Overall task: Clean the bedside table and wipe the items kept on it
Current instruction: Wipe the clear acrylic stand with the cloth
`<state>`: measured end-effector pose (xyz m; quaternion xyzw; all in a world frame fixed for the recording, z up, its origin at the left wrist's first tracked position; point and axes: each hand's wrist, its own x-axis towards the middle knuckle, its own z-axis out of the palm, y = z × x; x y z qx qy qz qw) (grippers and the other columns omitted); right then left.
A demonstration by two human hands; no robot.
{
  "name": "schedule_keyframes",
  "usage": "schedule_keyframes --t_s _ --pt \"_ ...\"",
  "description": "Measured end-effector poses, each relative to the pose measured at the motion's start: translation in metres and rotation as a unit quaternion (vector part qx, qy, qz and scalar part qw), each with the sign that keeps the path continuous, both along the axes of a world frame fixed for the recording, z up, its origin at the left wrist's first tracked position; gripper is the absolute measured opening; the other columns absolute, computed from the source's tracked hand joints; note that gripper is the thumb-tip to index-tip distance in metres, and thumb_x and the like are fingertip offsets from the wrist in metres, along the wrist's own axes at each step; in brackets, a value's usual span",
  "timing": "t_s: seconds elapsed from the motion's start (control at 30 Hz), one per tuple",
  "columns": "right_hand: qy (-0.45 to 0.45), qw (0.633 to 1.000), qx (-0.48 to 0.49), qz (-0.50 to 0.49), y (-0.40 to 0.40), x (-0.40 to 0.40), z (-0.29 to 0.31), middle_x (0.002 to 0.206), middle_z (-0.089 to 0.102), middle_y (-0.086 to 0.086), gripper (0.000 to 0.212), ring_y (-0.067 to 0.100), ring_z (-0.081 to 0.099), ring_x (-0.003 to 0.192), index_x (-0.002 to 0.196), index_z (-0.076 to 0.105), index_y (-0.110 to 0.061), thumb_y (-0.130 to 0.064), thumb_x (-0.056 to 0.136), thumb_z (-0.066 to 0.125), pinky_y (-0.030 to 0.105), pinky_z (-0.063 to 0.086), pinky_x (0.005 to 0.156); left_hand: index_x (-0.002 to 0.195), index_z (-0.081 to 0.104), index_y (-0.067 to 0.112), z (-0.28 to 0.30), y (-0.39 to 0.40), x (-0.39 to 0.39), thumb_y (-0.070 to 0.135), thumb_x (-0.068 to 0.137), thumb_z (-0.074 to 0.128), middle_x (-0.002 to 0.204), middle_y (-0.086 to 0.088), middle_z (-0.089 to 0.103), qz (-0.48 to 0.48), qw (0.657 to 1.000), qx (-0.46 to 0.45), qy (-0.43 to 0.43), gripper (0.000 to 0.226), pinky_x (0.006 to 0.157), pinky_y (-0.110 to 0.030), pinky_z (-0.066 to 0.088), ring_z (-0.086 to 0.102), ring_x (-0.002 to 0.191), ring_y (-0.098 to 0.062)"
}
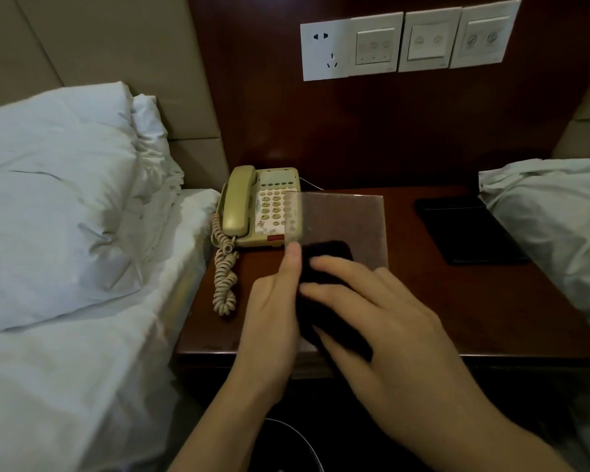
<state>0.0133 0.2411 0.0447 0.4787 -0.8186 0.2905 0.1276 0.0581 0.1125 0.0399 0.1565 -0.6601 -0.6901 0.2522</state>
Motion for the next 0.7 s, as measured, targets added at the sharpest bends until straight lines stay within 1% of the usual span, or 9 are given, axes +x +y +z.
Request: schedule_keyframes --t_s 0.07,0.17,0.27,0.37,0.43,0.5,0.57,0.6,0.7 --pt "-0.011 1.000 0.006 0.007 0.000 -0.002 -0.001 0.135 0.047 -0.023 0.039 0.003 0.051 0.108 0.120 0.060 -0.035 -0.025 0.083 0.069 0.015 0.044 0.087 0.080 0.078 0.015 -0.001 -0.003 0.000 0.040 0.102 0.043 0.078 -0.002 0.079 0.014 1.000 -0.004 -0.002 0.049 0.056 -0.010 0.050 0.071 0.066 -0.001" --pt "-0.038 0.997 -0.046 -0.051 0.006 -0.013 0.003 0.126 0.052 -0.021 0.028 -0.001 0.053 0.107 0.113 0.065 -0.030 -0.029 0.085 0.063 0.013 0.042 0.088 0.071 0.083 0.024 -0.002 -0.005 -0.001 0.040 0.106 0.040 0.075 -0.004 0.079 0.025 1.000 0.018 -0.003 0.057 0.060 -0.017 0.055 0.073 0.066 -0.009" --pt "-0.046 0.992 -0.068 -0.094 0.009 -0.010 0.005 0.117 0.052 -0.020 0.029 -0.006 0.048 0.098 0.112 0.064 -0.030 -0.033 0.084 0.065 0.003 0.036 0.073 0.090 0.084 0.014 -0.003 -0.007 -0.002 0.046 0.107 0.033 0.086 -0.011 0.080 0.014 0.999 0.035 -0.007 0.062 0.072 -0.028 0.060 0.078 0.081 -0.022" --pt "-0.083 0.993 -0.062 -0.061 -0.003 0.004 0.005 0.117 0.042 -0.026 0.041 -0.010 0.043 0.103 0.119 0.048 -0.042 -0.043 0.081 0.063 0.001 0.040 0.071 0.092 0.084 0.023 -0.001 -0.001 0.000 0.054 0.100 0.036 0.096 0.000 0.081 0.004 0.998 0.064 -0.013 0.058 0.090 -0.033 0.057 0.077 0.095 -0.012" --pt "-0.102 0.994 -0.036 -0.020 -0.009 0.007 0.002 0.127 0.033 -0.029 0.048 -0.011 0.039 0.112 0.123 0.038 -0.047 -0.044 0.083 0.063 0.001 0.039 0.078 0.081 0.083 0.040 0.001 0.003 0.000 0.055 0.102 0.037 0.092 0.008 0.081 -0.023 0.995 0.093 -0.024 0.053 0.087 -0.032 0.056 0.076 0.090 -0.006" --pt "-0.084 0.996 0.023 0.016 -0.008 0.004 -0.001 0.140 0.020 -0.034 0.053 -0.014 0.028 0.122 0.132 0.034 -0.049 -0.049 0.085 0.060 0.004 0.034 0.085 0.071 0.080 0.048 0.001 0.001 -0.001 0.058 0.102 0.036 0.085 0.013 0.080 -0.029 0.992 0.119 -0.036 0.054 0.077 -0.027 0.057 0.076 0.082 -0.003" --pt "-0.067 0.995 0.072 0.035 -0.005 0.001 -0.001 0.144 0.015 -0.036 0.054 -0.012 0.024 0.129 0.138 0.034 -0.048 -0.047 0.090 0.060 0.007 0.032 0.089 0.076 0.082 0.037 -0.002 -0.004 -0.001 0.059 0.102 0.035 0.083 0.012 0.080 -0.021 0.992 0.116 -0.053 0.058 0.068 -0.023 0.058 0.076 0.079 -0.003" --pt "-0.053 0.994 0.082 0.042 -0.004 0.000 -0.002 0.144 0.020 -0.034 0.051 -0.008 0.031 0.129 0.136 0.040 -0.046 -0.042 0.091 0.062 0.008 0.033 0.089 0.082 0.082 0.031 -0.003 -0.006 0.000 0.058 0.102 0.035 0.085 0.009 0.080 -0.014 0.992 0.110 -0.060 0.058 0.067 -0.022 0.059 0.076 0.079 -0.004" --pt "-0.046 0.995 0.080 0.027 0.002 -0.009 0.000 0.129 0.039 -0.030 0.036 -0.001 0.050 0.112 0.119 0.058 -0.039 -0.031 0.086 0.068 0.010 0.039 0.087 0.098 0.080 0.020 -0.008 -0.009 0.001 0.053 0.105 0.034 0.093 -0.002 0.081 0.007 0.993 0.107 -0.059 0.057 0.079 -0.030 0.060 0.078 0.088 -0.014"
